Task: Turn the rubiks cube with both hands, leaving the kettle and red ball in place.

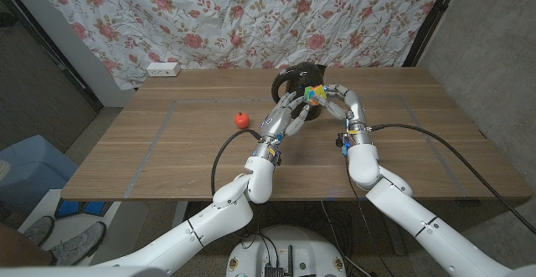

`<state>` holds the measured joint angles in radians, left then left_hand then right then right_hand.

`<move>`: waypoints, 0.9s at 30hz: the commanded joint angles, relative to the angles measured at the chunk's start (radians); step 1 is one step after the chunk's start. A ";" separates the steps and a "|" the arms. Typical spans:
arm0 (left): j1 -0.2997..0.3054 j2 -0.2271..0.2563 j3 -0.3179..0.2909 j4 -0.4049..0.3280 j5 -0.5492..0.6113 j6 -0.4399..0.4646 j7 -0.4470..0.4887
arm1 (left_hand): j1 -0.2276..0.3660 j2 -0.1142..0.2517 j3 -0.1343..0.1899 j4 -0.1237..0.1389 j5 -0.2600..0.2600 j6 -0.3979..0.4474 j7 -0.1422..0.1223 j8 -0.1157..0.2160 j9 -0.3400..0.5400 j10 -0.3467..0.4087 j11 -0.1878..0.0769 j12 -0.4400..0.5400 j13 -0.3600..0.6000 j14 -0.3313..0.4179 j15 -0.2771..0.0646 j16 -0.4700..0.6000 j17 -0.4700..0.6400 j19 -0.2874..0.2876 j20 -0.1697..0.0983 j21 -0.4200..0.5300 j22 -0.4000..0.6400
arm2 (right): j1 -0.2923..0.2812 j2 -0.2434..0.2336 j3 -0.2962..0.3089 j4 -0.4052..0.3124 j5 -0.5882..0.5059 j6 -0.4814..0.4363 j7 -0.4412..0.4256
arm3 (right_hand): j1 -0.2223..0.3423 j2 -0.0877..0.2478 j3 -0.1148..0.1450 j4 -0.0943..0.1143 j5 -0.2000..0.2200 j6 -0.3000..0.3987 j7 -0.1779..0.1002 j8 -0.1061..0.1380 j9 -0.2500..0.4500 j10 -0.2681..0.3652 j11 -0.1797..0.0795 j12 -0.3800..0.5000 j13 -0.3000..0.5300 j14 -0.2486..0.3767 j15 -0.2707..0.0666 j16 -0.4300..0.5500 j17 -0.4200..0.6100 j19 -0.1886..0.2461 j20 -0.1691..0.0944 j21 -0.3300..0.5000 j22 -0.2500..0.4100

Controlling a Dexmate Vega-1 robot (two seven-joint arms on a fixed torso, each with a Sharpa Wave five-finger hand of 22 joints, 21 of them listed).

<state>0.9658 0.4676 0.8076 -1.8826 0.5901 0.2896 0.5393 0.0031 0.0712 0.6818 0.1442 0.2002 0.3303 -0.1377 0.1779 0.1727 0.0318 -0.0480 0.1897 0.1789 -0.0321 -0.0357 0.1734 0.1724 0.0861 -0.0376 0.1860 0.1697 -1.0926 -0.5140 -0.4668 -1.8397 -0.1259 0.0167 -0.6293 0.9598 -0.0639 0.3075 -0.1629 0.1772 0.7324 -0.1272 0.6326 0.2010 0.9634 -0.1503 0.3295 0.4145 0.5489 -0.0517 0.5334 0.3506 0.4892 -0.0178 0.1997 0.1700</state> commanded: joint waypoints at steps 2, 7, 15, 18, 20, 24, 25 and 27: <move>-0.003 -0.007 0.003 0.011 -0.003 -0.004 0.005 | 0.010 0.076 0.004 -0.002 0.003 0.005 0.003 0.001 -0.001 0.003 0.000 0.009 0.003 -0.002 -0.025 0.007 0.003 -0.003 -0.021 0.005 0.002 | 0.002 0.017 -0.003 -0.003 0.019 -0.015 -0.003 | 0.080 0.082 0.000 0.001 0.003 0.108 -0.091 0.007 0.006 0.081 -0.069 0.010 0.003 0.012 -0.149 0.008 0.001 0.005 0.007 -0.002 0.002; -0.007 -0.011 0.005 0.017 -0.004 -0.005 0.009 | 0.010 0.076 0.005 -0.002 0.003 0.005 0.003 0.001 -0.001 0.003 0.000 0.009 0.003 -0.002 -0.024 0.007 0.003 -0.003 -0.022 0.005 0.002 | 0.004 0.020 -0.003 -0.004 0.028 -0.020 -0.001 | 0.081 0.082 -0.001 0.001 0.003 0.109 -0.091 0.007 0.005 0.083 -0.069 0.011 0.004 0.013 -0.149 0.007 0.002 0.004 0.007 -0.002 0.002; -0.010 -0.020 0.008 0.029 -0.008 -0.006 0.015 | 0.010 0.076 0.006 -0.002 0.003 0.005 0.004 0.001 -0.001 0.002 0.001 0.009 0.003 -0.001 -0.024 0.007 0.003 -0.003 -0.022 0.006 0.002 | 0.007 0.024 0.000 0.001 0.047 -0.014 0.001 | 0.081 0.082 -0.002 0.002 0.002 0.111 -0.091 0.007 0.005 0.083 -0.069 0.009 0.003 0.014 -0.148 0.007 0.002 0.003 0.008 -0.003 0.002; -0.011 -0.023 0.011 0.032 -0.010 -0.005 0.017 | 0.009 0.076 0.006 -0.002 0.003 0.005 0.004 0.001 -0.001 0.003 0.000 0.009 0.003 -0.003 -0.024 0.006 0.003 -0.003 -0.023 0.006 0.002 | 0.008 0.025 0.001 0.003 0.053 -0.012 0.003 | 0.082 0.082 -0.002 0.002 0.002 0.112 -0.091 0.007 0.005 0.084 -0.069 0.009 0.002 0.015 -0.149 0.006 0.001 0.003 0.008 -0.003 0.002; -0.010 -0.027 0.012 0.035 -0.009 -0.003 0.022 | 0.009 0.076 0.006 -0.002 0.003 0.005 0.003 0.001 -0.001 0.002 0.000 0.009 0.003 -0.003 -0.024 0.006 0.003 -0.003 -0.022 0.006 0.002 | 0.009 0.025 0.001 0.004 0.055 -0.012 0.003 | 0.082 0.082 -0.002 0.002 0.002 0.112 -0.091 0.007 0.005 0.084 -0.069 0.008 0.002 0.015 -0.149 0.006 0.001 0.003 0.008 -0.003 0.002; -0.009 -0.031 0.015 0.039 -0.009 0.000 0.028 | 0.009 0.076 0.007 -0.002 0.002 0.005 0.004 0.001 -0.001 0.003 0.000 0.009 0.003 -0.002 -0.024 0.007 0.003 -0.003 -0.022 0.006 0.002 | 0.010 0.027 0.003 0.004 0.061 -0.010 0.002 | 0.082 0.083 -0.002 0.002 0.002 0.111 -0.091 0.007 0.005 0.085 -0.069 0.009 0.003 0.016 -0.148 0.006 0.001 0.003 0.008 -0.003 0.002; -0.009 -0.032 0.016 0.039 -0.009 0.001 0.029 | 0.009 0.076 0.007 -0.002 0.002 0.006 0.005 0.001 -0.001 0.003 0.000 0.009 0.003 -0.002 -0.024 0.007 0.003 -0.003 -0.022 0.006 0.002 | 0.010 0.027 0.004 0.003 0.063 -0.010 0.002 | 0.082 0.082 -0.002 0.002 0.002 0.111 -0.091 0.007 0.005 0.085 -0.069 0.009 0.003 0.015 -0.148 0.006 0.001 0.003 0.009 -0.003 0.002; -0.009 -0.034 0.017 0.041 -0.010 0.002 0.031 | 0.009 0.076 0.007 -0.002 0.002 0.006 0.005 0.001 -0.001 0.003 0.000 0.009 0.003 -0.002 -0.024 0.007 0.003 -0.003 -0.022 0.006 0.002 | 0.010 0.027 0.004 0.004 0.063 -0.010 0.001 | 0.082 0.083 -0.002 0.003 0.002 0.111 -0.091 0.006 0.005 0.085 -0.069 0.009 0.003 0.015 -0.148 0.005 0.001 0.002 0.009 -0.003 0.002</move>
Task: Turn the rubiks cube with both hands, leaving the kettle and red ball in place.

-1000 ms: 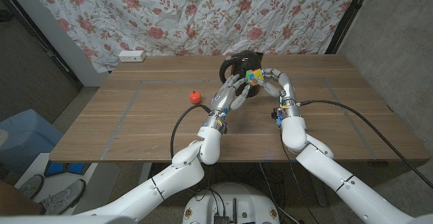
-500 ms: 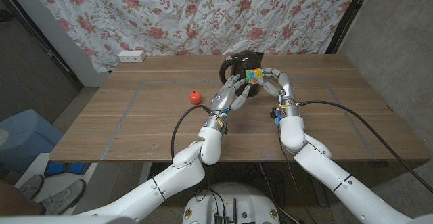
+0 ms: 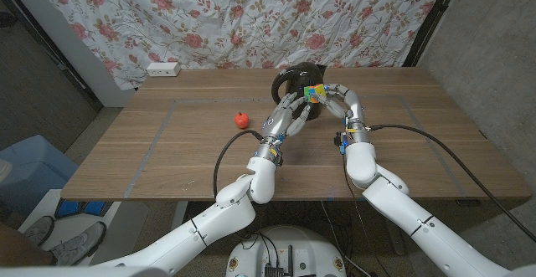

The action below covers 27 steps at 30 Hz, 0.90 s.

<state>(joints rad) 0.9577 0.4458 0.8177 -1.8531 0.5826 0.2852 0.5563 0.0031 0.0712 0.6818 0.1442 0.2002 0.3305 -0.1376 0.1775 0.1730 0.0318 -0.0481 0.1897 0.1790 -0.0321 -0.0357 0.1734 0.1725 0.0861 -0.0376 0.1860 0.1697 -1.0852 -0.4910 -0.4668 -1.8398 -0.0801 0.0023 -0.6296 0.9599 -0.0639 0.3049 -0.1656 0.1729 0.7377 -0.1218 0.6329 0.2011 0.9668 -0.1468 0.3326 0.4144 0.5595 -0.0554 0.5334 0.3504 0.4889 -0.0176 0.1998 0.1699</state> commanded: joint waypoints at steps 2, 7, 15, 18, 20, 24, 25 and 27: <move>-0.001 -0.015 0.009 0.014 -0.003 0.005 0.018 | 0.009 0.076 0.008 -0.002 0.002 0.006 0.004 0.002 -0.001 0.003 0.000 0.009 0.003 -0.002 -0.024 0.007 0.003 -0.003 -0.022 0.006 0.002 | 0.003 0.004 0.004 0.004 0.019 0.005 0.001 | 0.082 0.083 0.000 0.006 0.006 0.105 -0.096 0.006 0.005 0.081 -0.073 0.005 0.002 0.005 -0.144 0.005 0.001 0.002 0.008 -0.003 0.002; -0.004 -0.018 0.012 0.018 -0.001 0.007 0.022 | 0.009 0.075 0.008 -0.002 0.002 0.005 0.005 0.001 -0.001 0.004 -0.001 0.010 0.003 -0.002 -0.023 0.007 0.003 -0.003 -0.022 0.006 0.002 | 0.002 0.001 0.006 0.004 0.024 0.008 0.004 | 0.081 0.083 -0.002 0.006 0.006 0.104 -0.097 0.005 0.004 0.082 -0.073 0.004 0.002 0.006 -0.144 0.005 0.002 0.002 0.008 -0.003 0.003; -0.002 -0.012 0.013 -0.003 0.008 0.027 0.014 | 0.009 0.075 0.010 -0.002 0.002 0.006 0.006 0.001 -0.001 0.005 -0.002 0.010 0.003 -0.002 -0.024 0.007 0.003 -0.003 -0.022 0.006 0.002 | 0.002 0.000 0.009 0.009 0.029 0.010 0.004 | 0.081 0.083 -0.002 0.007 0.006 0.104 -0.097 0.005 0.004 0.083 -0.073 0.003 0.002 0.006 -0.143 0.004 0.001 0.002 0.009 -0.003 0.003; 0.002 -0.009 0.012 -0.013 0.009 0.036 0.011 | 0.009 0.075 0.010 -0.002 0.002 0.005 0.007 0.001 -0.001 0.007 0.000 0.011 0.003 -0.001 -0.023 0.007 0.003 -0.003 -0.022 0.006 0.002 | 0.004 0.000 0.009 0.013 0.031 0.010 0.003 | 0.082 0.083 -0.003 0.007 0.006 0.105 -0.097 0.005 0.004 0.082 -0.073 0.002 0.002 0.006 -0.144 0.003 0.001 0.002 0.009 -0.003 0.003; 0.004 -0.005 0.011 -0.022 0.011 0.043 0.004 | 0.009 0.075 0.010 -0.002 0.002 0.005 0.007 0.001 -0.001 0.007 0.000 0.011 0.003 -0.001 -0.024 0.007 0.003 -0.003 -0.022 0.006 0.002 | 0.005 0.000 0.010 0.015 0.032 0.011 0.003 | 0.080 0.083 -0.004 0.007 0.005 0.104 -0.097 0.004 0.004 0.083 -0.072 0.002 0.002 0.006 -0.143 0.003 0.001 0.002 0.009 -0.003 0.003; 0.011 0.002 0.007 -0.041 0.014 0.058 -0.001 | 0.009 0.075 0.011 -0.003 0.002 0.005 0.007 0.001 -0.001 0.008 0.001 0.011 0.003 0.000 -0.023 0.007 0.003 -0.003 -0.022 0.006 0.002 | 0.004 -0.003 0.013 0.014 0.036 0.005 0.005 | 0.080 0.083 -0.004 0.007 0.005 0.103 -0.096 0.003 0.004 0.082 -0.072 0.001 0.001 0.005 -0.143 0.001 0.000 0.002 0.010 -0.003 0.003; 0.013 0.003 0.005 -0.045 0.016 0.061 -0.001 | 0.009 0.075 0.011 -0.003 0.002 0.005 0.006 0.001 -0.001 0.008 0.000 0.011 0.003 -0.001 -0.023 0.007 0.003 -0.003 -0.021 0.006 0.002 | 0.004 -0.005 0.014 0.013 0.038 0.001 0.007 | 0.080 0.082 -0.004 0.008 0.005 0.102 -0.096 0.003 0.004 0.082 -0.072 0.000 0.001 0.005 -0.142 0.000 0.000 0.001 0.010 -0.004 0.003; 0.016 0.007 0.003 -0.053 0.015 0.065 -0.004 | 0.009 0.074 0.011 -0.003 0.001 0.005 0.006 0.001 -0.001 0.009 0.000 0.011 0.003 0.000 -0.023 0.007 0.003 -0.003 -0.022 0.006 0.002 | 0.005 -0.008 0.014 0.012 0.039 -0.001 0.010 | 0.080 0.082 -0.005 0.008 0.005 0.101 -0.096 0.002 0.004 0.081 -0.072 0.000 0.000 0.005 -0.142 0.001 0.000 0.001 0.010 -0.004 0.003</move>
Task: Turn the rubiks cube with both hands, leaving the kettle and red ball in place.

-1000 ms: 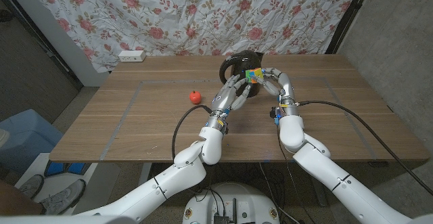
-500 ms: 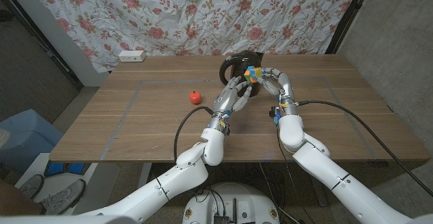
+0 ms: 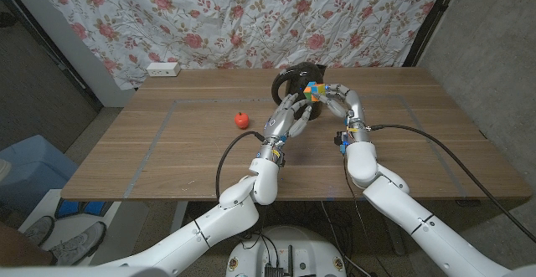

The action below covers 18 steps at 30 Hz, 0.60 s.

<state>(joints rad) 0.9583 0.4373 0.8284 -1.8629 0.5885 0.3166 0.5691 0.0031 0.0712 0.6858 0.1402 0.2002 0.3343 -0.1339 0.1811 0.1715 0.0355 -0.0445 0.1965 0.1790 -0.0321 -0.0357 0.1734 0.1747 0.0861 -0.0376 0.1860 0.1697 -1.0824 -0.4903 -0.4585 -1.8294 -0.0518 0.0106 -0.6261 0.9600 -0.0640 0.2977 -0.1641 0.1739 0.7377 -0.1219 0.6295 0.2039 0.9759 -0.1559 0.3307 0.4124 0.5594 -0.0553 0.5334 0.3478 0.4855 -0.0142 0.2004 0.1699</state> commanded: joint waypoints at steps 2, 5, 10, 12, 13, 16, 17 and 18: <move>0.017 0.020 -0.010 -0.053 0.011 0.040 -0.021 | 0.009 0.074 0.007 0.001 0.001 0.001 0.002 -0.002 0.000 0.006 -0.004 0.005 0.003 0.000 -0.022 0.008 0.001 -0.003 -0.021 0.006 0.002 | 0.003 -0.015 0.006 0.001 0.012 -0.008 0.014 | 0.078 0.082 0.001 0.008 0.004 0.098 -0.096 0.004 0.001 0.070 -0.063 0.000 0.002 0.005 -0.140 0.000 0.003 0.004 0.007 -0.004 0.003; 0.022 0.025 -0.017 -0.064 0.011 0.044 -0.020 | 0.009 0.074 0.007 0.001 0.001 0.002 0.003 -0.002 0.001 0.009 -0.005 0.006 0.003 0.001 -0.023 0.008 0.001 -0.003 -0.020 0.006 0.002 | 0.005 -0.023 0.007 -0.001 0.017 -0.011 0.026 | 0.077 0.081 0.000 0.008 0.004 0.094 -0.097 0.002 0.001 0.068 -0.063 -0.002 0.001 0.003 -0.141 -0.002 0.003 0.004 0.007 -0.004 0.003; 0.032 0.037 -0.032 -0.082 0.004 0.045 -0.019 | 0.009 0.074 0.008 0.000 0.001 0.002 0.002 -0.002 0.001 0.015 -0.006 0.008 0.003 0.002 -0.023 0.008 0.001 -0.002 -0.019 0.006 0.002 | 0.009 -0.036 0.006 -0.002 0.019 -0.018 0.042 | 0.074 0.078 -0.003 0.008 0.003 0.087 -0.097 -0.001 0.001 0.062 -0.062 -0.006 0.000 -0.004 -0.139 -0.006 0.002 0.003 0.007 -0.004 0.003; 0.037 0.040 -0.039 -0.093 0.002 0.056 -0.024 | 0.009 0.073 0.008 0.000 0.001 0.002 0.003 -0.002 0.001 0.017 -0.006 0.008 0.003 0.003 -0.022 0.008 0.001 -0.002 -0.019 0.006 0.002 | 0.011 -0.039 0.006 -0.004 0.018 -0.025 0.044 | 0.073 0.079 -0.004 0.009 0.004 0.085 -0.097 -0.002 0.000 0.059 -0.062 -0.009 -0.002 -0.006 -0.138 -0.007 0.002 0.003 0.007 -0.004 0.003; 0.037 0.047 -0.042 -0.094 -0.002 0.045 -0.024 | 0.009 0.073 0.009 0.000 0.001 0.002 0.003 -0.002 0.001 0.019 -0.007 0.009 0.003 0.003 -0.022 0.008 0.001 -0.002 -0.019 0.006 0.002 | 0.011 -0.040 0.005 -0.006 0.017 -0.030 0.044 | 0.073 0.079 -0.004 0.009 0.004 0.085 -0.097 -0.003 0.000 0.058 -0.062 -0.010 -0.001 -0.006 -0.138 -0.007 0.002 0.003 0.008 -0.004 0.003; 0.042 0.054 -0.056 -0.104 -0.016 0.041 -0.028 | 0.009 0.073 0.009 -0.001 0.001 0.002 0.002 -0.002 0.001 0.024 -0.008 0.011 0.003 0.006 -0.021 0.009 0.000 -0.001 -0.018 0.007 0.002 | 0.012 -0.045 0.005 -0.011 0.014 -0.039 0.047 | 0.072 0.079 -0.005 0.010 0.004 0.083 -0.097 -0.004 0.000 0.056 -0.062 -0.011 -0.001 -0.007 -0.139 -0.007 0.003 0.002 0.009 -0.005 0.003; 0.044 0.053 -0.059 -0.108 -0.016 0.047 -0.028 | 0.009 0.073 0.009 -0.001 0.001 0.002 0.003 -0.002 0.001 0.024 -0.008 0.011 0.003 0.006 -0.021 0.009 0.000 -0.001 -0.019 0.007 0.002 | 0.012 -0.046 0.004 -0.013 0.012 -0.044 0.046 | 0.073 0.079 -0.006 0.009 0.004 0.082 -0.097 -0.004 0.000 0.055 -0.062 -0.012 -0.001 -0.008 -0.139 -0.007 0.003 0.002 0.009 -0.005 0.003; 0.045 0.057 -0.063 -0.112 -0.018 0.048 -0.031 | 0.009 0.073 0.010 -0.001 0.001 0.002 0.003 -0.002 0.001 0.025 -0.008 0.011 0.003 0.007 -0.020 0.009 0.000 0.000 -0.018 0.007 0.002 | 0.013 -0.047 0.004 -0.015 0.012 -0.047 0.047 | 0.072 0.079 -0.006 0.010 0.004 0.082 -0.097 -0.005 0.000 0.055 -0.062 -0.012 -0.001 -0.008 -0.138 -0.008 0.003 0.002 0.009 -0.005 0.003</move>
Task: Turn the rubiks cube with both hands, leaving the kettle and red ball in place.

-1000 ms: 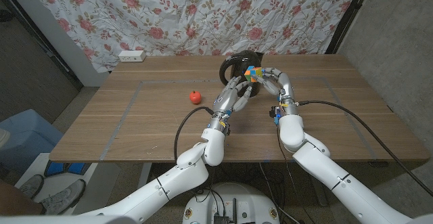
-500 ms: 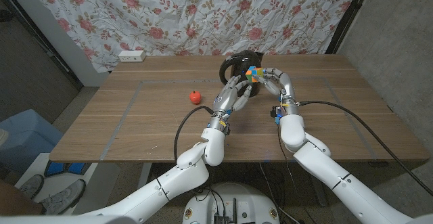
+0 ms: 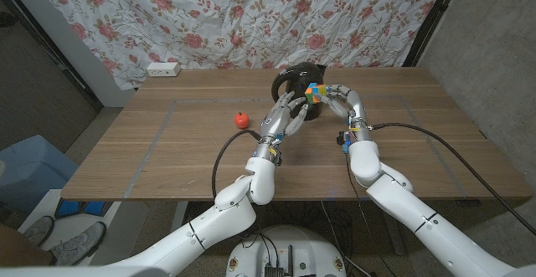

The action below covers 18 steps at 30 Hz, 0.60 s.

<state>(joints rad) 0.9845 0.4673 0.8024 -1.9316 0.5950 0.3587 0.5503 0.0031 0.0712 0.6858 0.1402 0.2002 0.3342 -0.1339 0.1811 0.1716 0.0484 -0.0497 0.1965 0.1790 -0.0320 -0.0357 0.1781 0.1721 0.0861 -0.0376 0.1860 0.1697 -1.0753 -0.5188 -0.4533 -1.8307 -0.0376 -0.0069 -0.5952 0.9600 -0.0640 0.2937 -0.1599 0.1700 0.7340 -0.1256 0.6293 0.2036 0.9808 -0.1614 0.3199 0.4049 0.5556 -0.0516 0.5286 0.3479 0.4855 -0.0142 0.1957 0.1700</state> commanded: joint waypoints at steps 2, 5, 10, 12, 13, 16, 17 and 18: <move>0.017 0.039 -0.044 -0.049 -0.030 -0.004 -0.020 | 0.009 0.073 0.010 -0.001 0.001 0.003 0.003 -0.002 0.000 0.013 -0.003 0.011 0.003 0.009 -0.020 0.005 0.003 0.001 -0.018 0.007 0.002 | 0.008 -0.022 -0.004 -0.016 -0.006 -0.035 0.018 | 0.072 0.079 -0.002 0.006 0.008 0.085 -0.094 -0.005 0.001 0.049 -0.057 -0.001 0.006 -0.005 -0.142 -0.003 0.003 0.002 0.008 0.000 0.003; 0.020 0.046 -0.057 -0.060 -0.040 -0.002 -0.027 | 0.009 0.073 0.010 -0.002 0.001 0.003 0.003 -0.002 0.000 0.016 -0.001 0.012 0.003 0.010 -0.019 0.005 0.003 0.002 -0.017 0.008 0.002 | 0.012 -0.029 -0.007 -0.018 -0.008 -0.039 0.026 | 0.072 0.079 -0.003 0.006 0.008 0.084 -0.094 -0.006 0.001 0.048 -0.057 -0.002 0.007 -0.006 -0.143 -0.003 0.004 0.001 0.008 0.000 0.003; 0.027 0.055 -0.084 -0.065 -0.073 -0.028 -0.026 | 0.010 0.072 0.011 -0.003 0.001 0.003 0.002 -0.002 0.000 0.021 -0.001 0.013 0.003 0.013 -0.018 0.005 0.003 0.004 -0.016 0.008 0.002 | 0.016 -0.049 -0.011 -0.033 -0.025 -0.059 0.039 | 0.071 0.079 -0.005 0.006 0.008 0.080 -0.094 -0.007 0.000 0.042 -0.056 -0.006 0.005 -0.007 -0.143 -0.003 0.005 0.000 0.008 0.000 0.003; 0.030 0.056 -0.097 -0.062 -0.098 -0.047 -0.026 | 0.010 0.072 0.011 -0.003 0.001 0.002 0.002 -0.002 0.000 0.023 -0.002 0.014 0.003 0.014 -0.018 0.006 0.002 0.004 -0.015 0.008 0.002 | 0.017 -0.062 -0.012 -0.038 -0.031 -0.061 0.048 | 0.070 0.079 -0.005 0.006 0.008 0.073 -0.094 -0.011 0.000 0.038 -0.056 -0.009 0.005 -0.009 -0.143 -0.005 0.004 0.000 0.009 0.000 0.003; 0.031 0.057 -0.102 -0.061 -0.107 -0.054 -0.025 | 0.010 0.072 0.012 -0.003 0.001 0.001 0.001 -0.003 0.000 0.024 -0.001 0.014 0.003 0.015 -0.018 0.006 0.002 0.006 -0.015 0.009 0.002 | 0.018 -0.070 -0.013 -0.039 -0.035 -0.060 0.054 | 0.069 0.077 -0.006 0.006 0.008 0.072 -0.094 -0.012 0.000 0.037 -0.056 -0.010 0.005 -0.011 -0.142 -0.006 0.004 0.000 0.008 0.000 0.003; 0.028 0.064 -0.112 -0.059 -0.119 -0.068 -0.028 | 0.011 0.071 0.012 -0.004 0.000 -0.003 -0.001 -0.004 0.000 0.029 -0.002 0.015 0.003 0.020 -0.017 0.007 0.002 0.008 -0.015 0.009 0.002 | 0.018 -0.087 -0.011 -0.047 -0.039 -0.066 0.071 | 0.069 0.077 -0.008 0.006 0.008 0.067 -0.094 -0.014 0.000 0.028 -0.056 -0.016 0.003 -0.017 -0.143 -0.010 0.003 -0.001 0.009 0.000 0.003; 0.028 0.066 -0.115 -0.062 -0.122 -0.060 -0.035 | 0.011 0.071 0.013 -0.005 0.000 -0.006 -0.003 -0.005 0.000 0.031 -0.002 0.016 0.003 0.020 -0.017 0.007 0.002 0.009 -0.014 0.009 0.002 | 0.019 -0.093 -0.012 -0.051 -0.044 -0.071 0.074 | 0.068 0.077 -0.008 0.006 0.008 0.067 -0.094 -0.015 0.000 0.026 -0.055 -0.016 0.003 -0.017 -0.142 -0.010 0.004 -0.001 0.009 0.000 0.003; 0.027 0.069 -0.117 -0.064 -0.122 -0.059 -0.037 | 0.011 0.071 0.013 -0.005 0.000 -0.009 -0.003 -0.006 0.000 0.031 -0.002 0.015 0.003 0.021 -0.018 0.007 0.002 0.010 -0.014 0.010 0.002 | 0.020 -0.099 -0.013 -0.052 -0.049 -0.072 0.078 | 0.067 0.077 -0.009 0.007 0.008 0.067 -0.094 -0.015 0.000 0.025 -0.055 -0.017 0.003 -0.018 -0.142 -0.010 0.004 -0.001 0.009 0.000 0.003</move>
<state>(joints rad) 1.0068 0.5139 0.7298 -1.9834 0.5364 0.3376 0.5301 0.0031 0.0712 0.6899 0.1361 0.2002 0.3338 -0.1344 0.1772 0.1717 0.0696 -0.0500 0.2043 0.1790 -0.0194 -0.0303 0.1781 0.1722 0.0861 -0.0376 0.1860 0.1697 -1.0636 -0.5573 -0.4602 -1.8548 -0.0563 -0.0530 -0.5589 0.9600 -0.0640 0.2896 -0.1558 0.1741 0.7231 -0.1365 0.6188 0.2018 0.9680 -0.1742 0.3085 0.4074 0.5464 -0.0498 0.5213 0.3505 0.4800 -0.0087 0.1958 0.1699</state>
